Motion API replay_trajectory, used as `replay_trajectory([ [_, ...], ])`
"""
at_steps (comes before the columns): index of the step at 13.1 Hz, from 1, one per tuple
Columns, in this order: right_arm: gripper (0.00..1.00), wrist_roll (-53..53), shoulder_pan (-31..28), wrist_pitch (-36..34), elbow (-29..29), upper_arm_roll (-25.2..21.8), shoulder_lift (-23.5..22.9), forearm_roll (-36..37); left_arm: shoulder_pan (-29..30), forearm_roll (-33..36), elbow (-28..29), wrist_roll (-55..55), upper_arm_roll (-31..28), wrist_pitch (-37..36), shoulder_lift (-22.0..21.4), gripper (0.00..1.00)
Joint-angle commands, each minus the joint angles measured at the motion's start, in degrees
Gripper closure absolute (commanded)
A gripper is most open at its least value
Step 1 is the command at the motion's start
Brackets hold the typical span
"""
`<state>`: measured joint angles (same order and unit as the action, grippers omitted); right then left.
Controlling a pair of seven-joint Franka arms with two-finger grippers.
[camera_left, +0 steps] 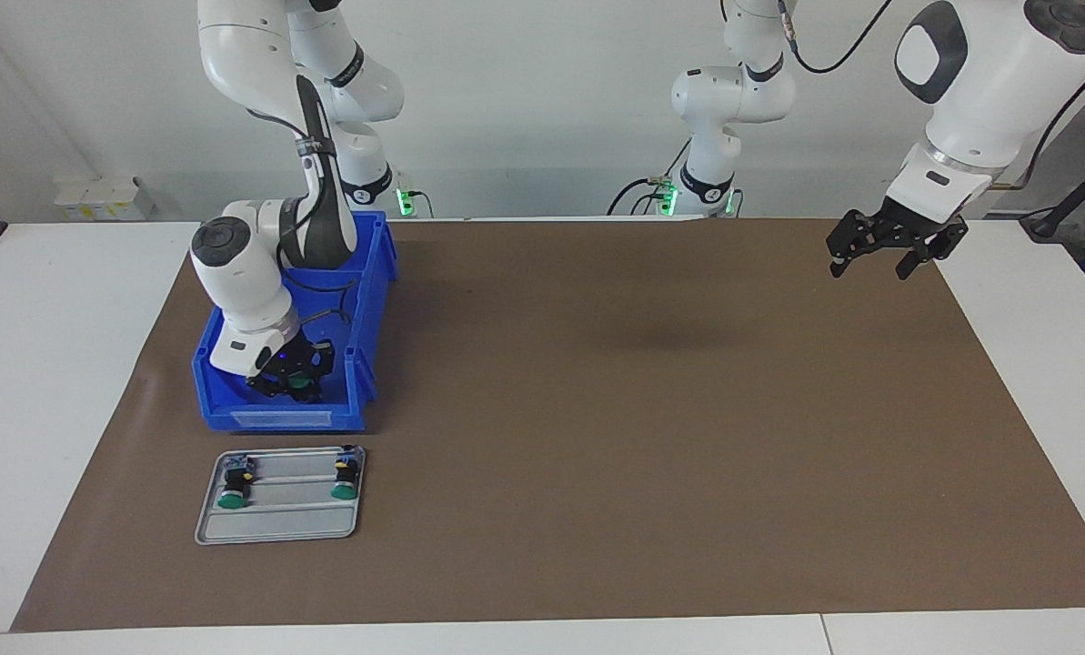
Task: Place and press button with both arms
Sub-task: 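Carry the green button with the right gripper over the blue bin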
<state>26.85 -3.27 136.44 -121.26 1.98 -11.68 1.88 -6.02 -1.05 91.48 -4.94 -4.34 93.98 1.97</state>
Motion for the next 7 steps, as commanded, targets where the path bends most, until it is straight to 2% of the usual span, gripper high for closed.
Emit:
replay_trajectory([
  [1, 1.00, 2.9, -1.8, 1.9, -1.7, 0.7, 0.3, -1.4, 0.6, 0.8, 1.9, 0.1, 0.5, 0.6, -1.7, 0.01],
  [2, 0.51, 2.6, -1.8, 1.8, -1.7, 0.7, 0.3, -1.4, 0.6, 0.8, 1.9, 0.1, 0.5, 0.6, -1.7, 0.01],
  [3, 0.11, 1.8, -1.8, 1.7, -1.5, 0.7, 0.3, -1.4, 0.6, 0.8, 1.9, 0.1, 0.5, 0.6, -1.7, 0.01],
  [4, 0.04, 0.1, -1.7, 1.6, -1.3, 0.7, 0.4, -1.4, 0.6, 0.8, 1.9, 0.1, 0.5, 0.6, -1.7, 0.01],
  [7, 0.00, -4.8, -0.9, -1.3, 0.5, 0.7, 2.6, -1.4, 0.6, 0.8, 1.9, 0.1, 0.5, 0.6, -1.7, 0.01],
])
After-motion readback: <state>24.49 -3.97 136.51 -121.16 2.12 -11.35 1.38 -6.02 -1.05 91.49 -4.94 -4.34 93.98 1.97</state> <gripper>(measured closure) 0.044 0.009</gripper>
